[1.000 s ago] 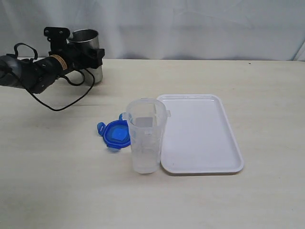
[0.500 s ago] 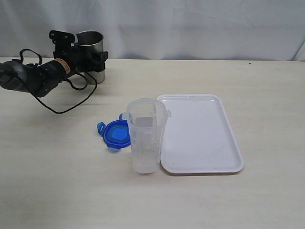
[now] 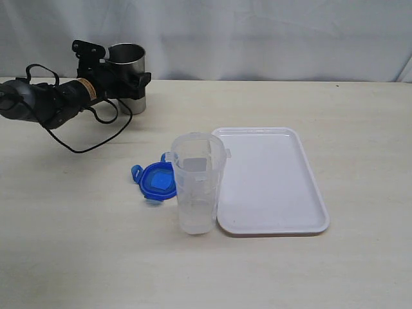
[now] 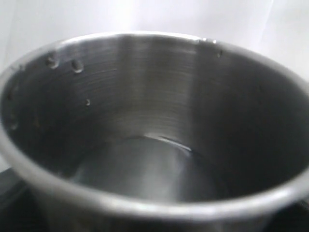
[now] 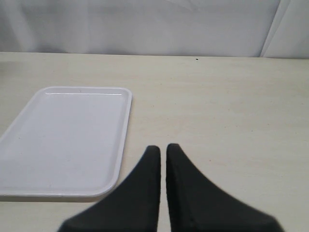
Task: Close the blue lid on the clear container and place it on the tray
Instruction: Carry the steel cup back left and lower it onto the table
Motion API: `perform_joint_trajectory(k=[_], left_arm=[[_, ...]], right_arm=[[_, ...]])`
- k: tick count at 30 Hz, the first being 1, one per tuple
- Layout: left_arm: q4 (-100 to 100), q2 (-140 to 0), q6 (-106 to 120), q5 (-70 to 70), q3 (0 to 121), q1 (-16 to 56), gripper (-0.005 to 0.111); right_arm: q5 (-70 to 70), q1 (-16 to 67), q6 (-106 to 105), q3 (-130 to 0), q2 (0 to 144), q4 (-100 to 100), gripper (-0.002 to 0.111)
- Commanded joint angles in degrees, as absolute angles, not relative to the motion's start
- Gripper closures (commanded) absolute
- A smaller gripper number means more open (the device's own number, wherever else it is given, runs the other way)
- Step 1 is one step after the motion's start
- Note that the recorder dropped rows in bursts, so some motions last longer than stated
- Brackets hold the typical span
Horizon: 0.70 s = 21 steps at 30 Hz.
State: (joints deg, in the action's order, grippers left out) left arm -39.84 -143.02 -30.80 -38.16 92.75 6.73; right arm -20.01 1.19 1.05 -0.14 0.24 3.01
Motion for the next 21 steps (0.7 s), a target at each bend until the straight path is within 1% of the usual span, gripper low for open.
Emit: perform_joint_trajectory(k=[1, 7, 9, 11, 13, 18, 19, 21], left_arm=[[-40.9, -142.4, -32.0, -37.6, 92.8, 6.7, 0.107], [-41.3, -142.4, -32.3, -36.5, 92.8, 6.7, 0.107], [-41.3, -142.4, -33.8, -35.2, 92.8, 6.7, 0.104], [-41.3, -142.4, -34.9, -34.4, 92.8, 6.7, 0.096], [-41.3, -142.4, -34.9, -34.4, 92.8, 6.7, 0.084], [-41.3, -142.4, -34.9, -34.4, 92.8, 6.7, 0.047], [-41.6, -142.4, -35.0, -34.7, 92.8, 6.7, 0.043], [-44.3, -142.4, -35.8, -35.0, 92.8, 6.7, 0.039]], right_arm=[[-19.8, 0.9, 0.7, 0.0, 0.0, 3.4, 0.104], [-19.8, 0.9, 0.7, 0.0, 0.0, 3.4, 0.104], [-19.8, 0.9, 0.7, 0.0, 0.0, 3.4, 0.104], [-19.8, 0.9, 0.7, 0.0, 0.0, 3.4, 0.104], [-19.8, 0.9, 0.7, 0.0, 0.0, 3.4, 0.104], [-19.8, 0.9, 0.7, 0.0, 0.0, 3.4, 0.104], [-19.8, 0.9, 0.7, 0.0, 0.0, 3.4, 0.104], [-19.8, 0.9, 0.7, 0.0, 0.0, 3.4, 0.104]])
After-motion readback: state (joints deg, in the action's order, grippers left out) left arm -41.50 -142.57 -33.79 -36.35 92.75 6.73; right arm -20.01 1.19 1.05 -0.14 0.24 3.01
